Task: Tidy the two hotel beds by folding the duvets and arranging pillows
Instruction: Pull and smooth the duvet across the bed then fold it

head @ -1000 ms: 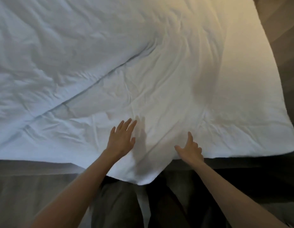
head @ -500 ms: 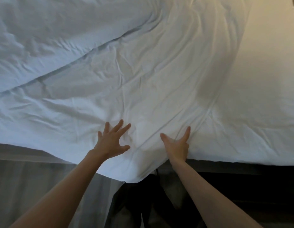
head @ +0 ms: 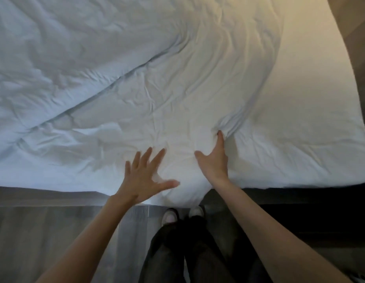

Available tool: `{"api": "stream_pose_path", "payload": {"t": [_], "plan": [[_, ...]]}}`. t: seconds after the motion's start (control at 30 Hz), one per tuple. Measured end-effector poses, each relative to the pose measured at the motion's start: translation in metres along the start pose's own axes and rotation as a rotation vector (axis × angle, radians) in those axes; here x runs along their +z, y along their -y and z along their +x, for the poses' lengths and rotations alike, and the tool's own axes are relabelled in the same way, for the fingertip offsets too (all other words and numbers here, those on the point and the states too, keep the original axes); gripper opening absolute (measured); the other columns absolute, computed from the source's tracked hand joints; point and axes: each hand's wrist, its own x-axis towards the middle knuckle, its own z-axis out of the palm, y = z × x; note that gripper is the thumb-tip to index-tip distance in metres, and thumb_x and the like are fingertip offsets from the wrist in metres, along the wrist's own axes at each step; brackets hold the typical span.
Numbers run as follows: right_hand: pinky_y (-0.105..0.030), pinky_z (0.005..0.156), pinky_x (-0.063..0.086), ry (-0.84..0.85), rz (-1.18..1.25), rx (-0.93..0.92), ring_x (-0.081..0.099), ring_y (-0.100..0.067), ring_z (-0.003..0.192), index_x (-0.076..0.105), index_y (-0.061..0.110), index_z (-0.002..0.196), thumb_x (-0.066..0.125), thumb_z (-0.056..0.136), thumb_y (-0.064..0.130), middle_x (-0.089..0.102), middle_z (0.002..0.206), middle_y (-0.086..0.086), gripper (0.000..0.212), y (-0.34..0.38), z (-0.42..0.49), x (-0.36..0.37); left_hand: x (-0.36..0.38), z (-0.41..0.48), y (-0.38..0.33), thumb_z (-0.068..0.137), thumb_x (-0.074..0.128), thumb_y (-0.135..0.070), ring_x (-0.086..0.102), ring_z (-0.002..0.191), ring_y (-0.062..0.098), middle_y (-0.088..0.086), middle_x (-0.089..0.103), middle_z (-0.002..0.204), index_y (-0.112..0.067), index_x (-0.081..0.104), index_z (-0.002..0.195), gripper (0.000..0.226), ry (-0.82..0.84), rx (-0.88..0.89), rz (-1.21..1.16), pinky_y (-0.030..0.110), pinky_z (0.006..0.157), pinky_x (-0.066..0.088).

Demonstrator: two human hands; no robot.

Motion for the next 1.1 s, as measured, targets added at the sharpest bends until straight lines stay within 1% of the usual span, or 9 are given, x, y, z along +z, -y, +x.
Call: {"api": "stream_pose_path", "payload": {"t": [0.1, 0.17, 0.27, 0.37, 0.43, 0.53, 0.63, 0.87, 1.1], "plan": [[-0.016, 0.097, 0.027, -0.012, 0.015, -0.055, 0.038, -0.022, 0.136, 0.011, 0.023, 0.155, 0.064, 0.089, 0.016, 0.033, 0.154, 0.000, 0.085, 0.017, -0.012, -0.025, -0.011, -0.023, -0.015, 0.050, 0.060, -0.088, -0.016, 0.146, 0.033, 0.002, -0.019, 0.160, -0.050, -0.022, 0.144, 0.131, -0.072, 0.109, 0.231, 0.058, 0.113, -0.007], [-0.019, 0.101, 0.029, -0.005, 0.022, -0.083, 0.040, -0.022, 0.134, 0.017, 0.022, 0.154, 0.065, 0.088, 0.015, 0.037, 0.152, 0.000, 0.083, 0.027, -0.023, -0.038, -0.014, -0.032, -0.022, 0.055, 0.082, -0.061, 0.010, 0.145, 0.042, 0.015, 0.007, 0.160, -0.040, -0.007, 0.151, 0.133, -0.196, 0.116, 0.348, 0.062, 0.112, 0.010], [-0.022, 0.099, 0.034, -0.007, 0.018, -0.146, 0.044, -0.023, 0.131, 0.023, 0.021, 0.152, 0.066, 0.086, 0.015, 0.044, 0.146, -0.001, 0.079, 0.052, -0.037, -0.064, -0.029, -0.032, -0.040, 0.056, 0.091, -0.027, 0.058, 0.103, 0.041, 0.019, 0.058, 0.122, -0.023, 0.039, 0.139, 0.099, -0.421, 0.185, 0.325, 0.051, 0.084, 0.048], [-0.018, 0.088, 0.034, -0.051, -0.025, -0.225, 0.048, -0.022, 0.125, 0.030, 0.020, 0.150, 0.064, 0.087, 0.014, 0.049, 0.141, 0.000, 0.072, 0.071, -0.048, -0.109, -0.051, -0.038, -0.079, 0.059, 0.087, -0.016, 0.058, 0.066, 0.033, 0.013, 0.064, 0.085, -0.013, 0.060, 0.112, 0.059, -0.466, 0.192, 0.373, 0.033, 0.053, 0.042], [-0.019, 0.085, 0.036, -0.095, -0.087, -0.264, 0.051, -0.025, 0.121, 0.037, 0.021, 0.146, 0.062, 0.087, 0.013, 0.054, 0.136, -0.003, 0.064, 0.074, -0.055, -0.151, -0.058, -0.049, -0.119, 0.072, 0.080, -0.025, 0.057, 0.068, 0.033, 0.014, 0.062, 0.087, -0.009, 0.059, 0.112, 0.049, -0.438, 0.205, 0.435, 0.034, 0.055, 0.040], [-0.024, 0.081, 0.039, -0.206, -0.170, -0.315, 0.056, -0.033, 0.114, 0.051, 0.018, 0.136, 0.058, 0.084, 0.011, 0.062, 0.125, -0.010, 0.053, 0.064, -0.060, -0.226, -0.046, -0.061, -0.195, 0.094, 0.051, -0.044, 0.060, 0.089, 0.031, 0.010, 0.062, 0.106, -0.015, 0.046, 0.129, 0.045, -0.410, 0.243, 0.378, 0.032, 0.066, 0.036], [-0.032, 0.089, 0.048, -0.333, -0.161, -0.297, 0.057, -0.035, 0.113, 0.055, 0.018, 0.135, 0.057, 0.084, 0.012, 0.063, 0.124, -0.011, 0.052, 0.045, -0.062, -0.303, -0.022, -0.068, -0.285, 0.100, 0.036, -0.046, 0.061, 0.098, 0.030, 0.009, 0.064, 0.113, -0.016, 0.048, 0.124, 0.040, -0.336, 0.254, 0.254, 0.030, 0.072, 0.034], [-0.036, 0.097, 0.049, -0.385, 0.020, -0.373, 0.057, -0.029, 0.116, 0.060, 0.022, 0.130, 0.058, 0.088, 0.011, 0.064, 0.127, -0.005, 0.044, 0.031, -0.066, -0.403, -0.008, -0.076, -0.399, 0.101, 0.036, -0.043, 0.060, 0.096, 0.039, 0.018, 0.067, 0.109, -0.010, 0.063, 0.104, 0.043, -0.460, 0.168, 0.090, 0.035, 0.071, 0.038], [-0.030, 0.094, 0.050, -0.399, 0.099, -0.467, 0.061, -0.020, 0.109, 0.068, 0.025, 0.118, 0.055, 0.079, 0.008, 0.069, 0.115, 0.004, 0.044, 0.048, -0.069, -0.459, -0.034, -0.104, -0.446, 0.100, 0.038, -0.040, 0.057, 0.080, 0.040, 0.017, 0.066, 0.090, -0.014, 0.051, 0.077, 0.037, -0.554, 0.247, 0.141, 0.035, 0.064, 0.033]]}}
